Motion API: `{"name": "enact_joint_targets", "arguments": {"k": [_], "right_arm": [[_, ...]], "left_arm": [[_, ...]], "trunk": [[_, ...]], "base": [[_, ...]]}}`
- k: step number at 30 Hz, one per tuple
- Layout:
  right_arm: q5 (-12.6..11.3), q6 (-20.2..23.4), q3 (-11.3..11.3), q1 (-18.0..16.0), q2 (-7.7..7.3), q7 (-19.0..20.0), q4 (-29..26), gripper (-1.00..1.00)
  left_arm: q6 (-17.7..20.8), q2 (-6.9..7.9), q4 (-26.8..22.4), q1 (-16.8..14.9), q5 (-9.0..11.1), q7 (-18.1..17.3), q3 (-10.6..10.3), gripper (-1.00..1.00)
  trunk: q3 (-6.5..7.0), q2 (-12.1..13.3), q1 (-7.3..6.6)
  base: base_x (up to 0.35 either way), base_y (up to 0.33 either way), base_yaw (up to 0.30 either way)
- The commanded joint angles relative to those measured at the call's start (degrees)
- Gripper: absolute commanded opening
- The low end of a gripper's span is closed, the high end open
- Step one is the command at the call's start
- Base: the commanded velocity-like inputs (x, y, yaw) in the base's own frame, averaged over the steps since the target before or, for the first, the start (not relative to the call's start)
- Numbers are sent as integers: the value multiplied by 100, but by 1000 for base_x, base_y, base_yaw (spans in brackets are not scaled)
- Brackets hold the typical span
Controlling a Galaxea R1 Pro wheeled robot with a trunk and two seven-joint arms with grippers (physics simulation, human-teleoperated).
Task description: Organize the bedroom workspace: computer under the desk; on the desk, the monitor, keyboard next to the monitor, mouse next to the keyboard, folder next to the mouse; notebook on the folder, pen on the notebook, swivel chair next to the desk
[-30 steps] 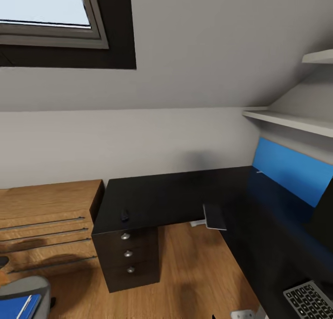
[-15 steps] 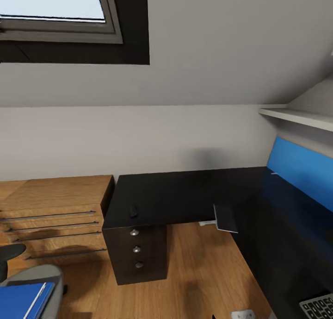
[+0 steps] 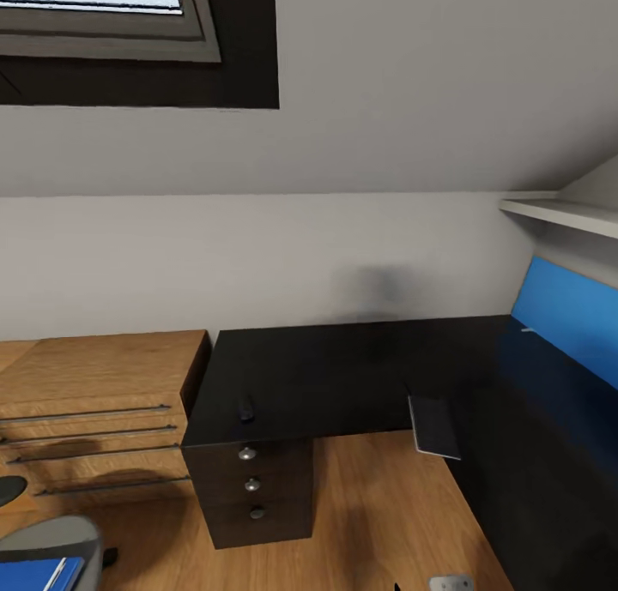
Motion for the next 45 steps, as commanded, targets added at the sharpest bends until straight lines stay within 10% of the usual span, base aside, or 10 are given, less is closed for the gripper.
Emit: {"name": "enact_joint_targets", "arguments": {"k": [1,13,45], "right_arm": [[-60,-24,20,-7,-1,47,10,100],[-65,-24,18,-7,-7,48,3,100],[-74,-24,17,-7,-10,43,3,100]], "left_arm": [[-18,2,6,-5,62,-29,-44,100],[-35,5,-4,-5,64,-21,-32,100],[436,2,-7,-5,217,24,-37,100]], "trunk": [[-9,-7,4],[-11,-7,4],[-585,-1290,707]], "base": [[251,0,1],[64,0,0],[0,0,0]]}}
